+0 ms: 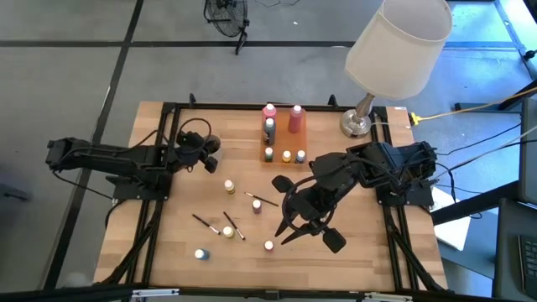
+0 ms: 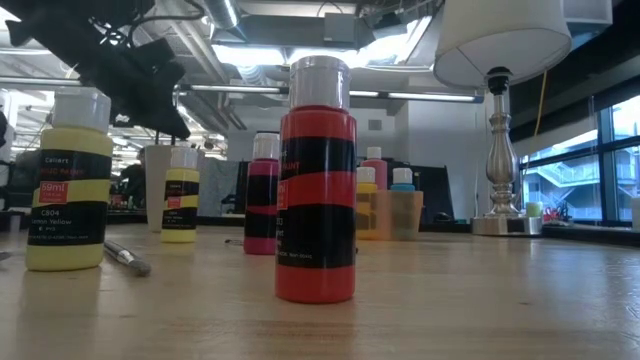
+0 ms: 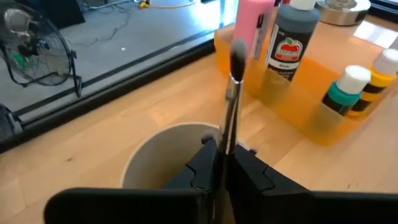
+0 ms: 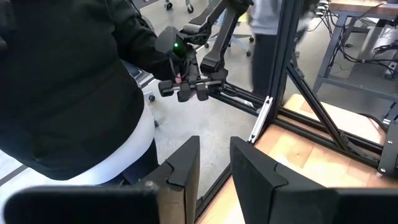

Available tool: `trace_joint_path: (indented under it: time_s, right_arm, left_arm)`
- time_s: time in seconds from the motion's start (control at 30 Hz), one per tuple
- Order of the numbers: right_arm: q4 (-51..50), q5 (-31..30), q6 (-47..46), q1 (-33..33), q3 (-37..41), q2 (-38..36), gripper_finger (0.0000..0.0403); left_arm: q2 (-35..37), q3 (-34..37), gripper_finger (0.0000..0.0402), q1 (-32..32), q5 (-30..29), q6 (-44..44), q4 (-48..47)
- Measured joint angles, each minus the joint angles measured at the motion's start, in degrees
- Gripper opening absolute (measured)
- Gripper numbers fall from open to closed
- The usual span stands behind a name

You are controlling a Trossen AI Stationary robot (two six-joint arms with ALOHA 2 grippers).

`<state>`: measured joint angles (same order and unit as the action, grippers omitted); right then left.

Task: Pick & Place Paint Supplies
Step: Put the silver paint brush into the white cup, then put the top small light yellow paint bottle into the orange bin

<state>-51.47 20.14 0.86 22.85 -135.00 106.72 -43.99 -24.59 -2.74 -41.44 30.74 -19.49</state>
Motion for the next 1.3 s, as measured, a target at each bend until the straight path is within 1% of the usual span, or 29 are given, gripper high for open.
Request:
trace_joint_path:
  time_s: [0.2, 0.37, 0.53, 0.6, 0.7, 0.83, 0.93, 1.03, 1.13, 1.27, 1.3]
  right_arm:
    - [0.0, 0.0, 0.0, 0.0, 0.0, 0.1, 0.0091]
    - [-0.1, -0.2, 0.0, 0.0, 0.0, 0.1, 0.0091]
    - [-0.1, -1.0, 0.3, -0.1, 0.0, 0.1, 0.0091]
    - [0.0, -1.0, 0.9, -0.1, 0.0, 0.1, 0.0091]
    - [0.3, -1.0, 1.1, -0.5, 0.0, 0.1, 0.0091]
    - [0.4, -1.0, 1.3, -1.0, 0.0, 0.1, 0.0091]
    - [0.4, -1.0, 1.5, -1.1, 0.0, 0.1, 0.0091]
    - [0.5, -1.0, 1.5, -1.1, 0.0, 0.1, 0.0091]
    - [0.5, -1.0, 1.5, -1.1, 0.0, 0.1, 0.0091]
    - [0.5, -1.0, 1.5, -1.1, 0.0, 0.1, 0.0091]
    - [0.5, -1.0, 1.5, -1.1, 0.0, 0.1, 0.0091]
  left_arm:
    - [0.2, 0.0, 0.0041, 0.0, -1.3, 0.0, 1.0]
    - [0.2, 0.0, 0.0046, 0.0, -0.8, 1.5, 1.4]
    - [0.2, 0.0, 0.0045, 0.0, -0.8, 1.1, 1.8]
    - [0.3, -0.8, 0.0044, 0.0, -0.8, -1.5, 1.8]
    - [0.4, -4.0, 0.0045, 0.1, -0.5, -7.4, 2.1]
    - [0.4, -10.1, 0.0045, 0.1, -0.4, -14.6, 1.8]
    - [0.4, -14.7, 0.0044, 0.1, -0.1, -18.0, 1.4]
    - [0.5, -18.5, 0.0043, 0.7, 5.4, -21.8, 1.3]
    - [0.5, -20.9, 0.0046, 2.1, 11.1, -21.1, 1.5]
    - [1.2, -21.6, 0.0069, 4.4, 15.9, -19.9, 1.6]
    - [1.2, -21.6, 0.0078, 5.0, 16.1, -20.1, 1.2]
